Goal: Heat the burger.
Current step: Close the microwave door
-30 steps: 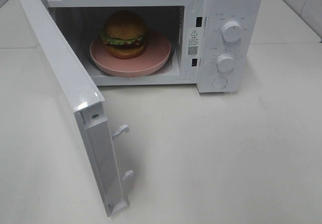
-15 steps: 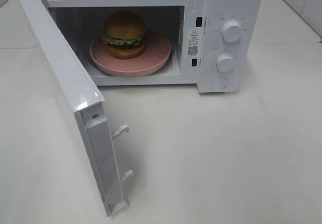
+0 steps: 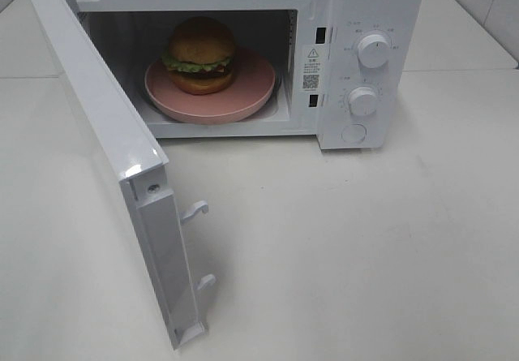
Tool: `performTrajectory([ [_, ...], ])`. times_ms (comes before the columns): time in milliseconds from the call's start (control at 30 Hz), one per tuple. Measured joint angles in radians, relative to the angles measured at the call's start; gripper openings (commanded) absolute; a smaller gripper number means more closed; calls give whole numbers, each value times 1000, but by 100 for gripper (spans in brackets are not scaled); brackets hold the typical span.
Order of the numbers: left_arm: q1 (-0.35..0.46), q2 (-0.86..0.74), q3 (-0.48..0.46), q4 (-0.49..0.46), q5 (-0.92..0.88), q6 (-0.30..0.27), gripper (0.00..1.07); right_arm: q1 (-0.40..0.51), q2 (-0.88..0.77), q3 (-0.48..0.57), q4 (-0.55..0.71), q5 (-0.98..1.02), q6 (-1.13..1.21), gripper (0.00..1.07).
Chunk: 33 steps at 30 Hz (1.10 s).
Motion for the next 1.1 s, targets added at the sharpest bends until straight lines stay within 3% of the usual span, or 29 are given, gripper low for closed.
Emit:
performTrajectory([
  [567,0,0,-12,-6,-26,0,100,0,0,0,0,0,0,76],
  [733,0,13,-20,-1,-116,0,94,0,0,0,0,0,0,76],
  [800,0,48,-20,7,-171,0,75,0,0,0,0,0,0,76],
  [867,0,65,-20,7,-191,0,69,0,0,0,0,0,0,76],
  [900,0,99,-20,7,-231,0,54,0,0,0,0,0,0,76],
  [933,0,99,-20,7,-231,0,54,0,0,0,0,0,0,76],
  [967,0,140,-20,7,-268,0,41,0,0,0,0,0,0,76],
  [1000,0,162,-20,5,-288,0,34,0,0,0,0,0,0,76],
  [1033,0,162,-20,5,-288,0,34,0,0,0,0,0,0,76],
  [1100,0,229,-20,5,-346,0,15,0,0,0,0,0,0,76],
])
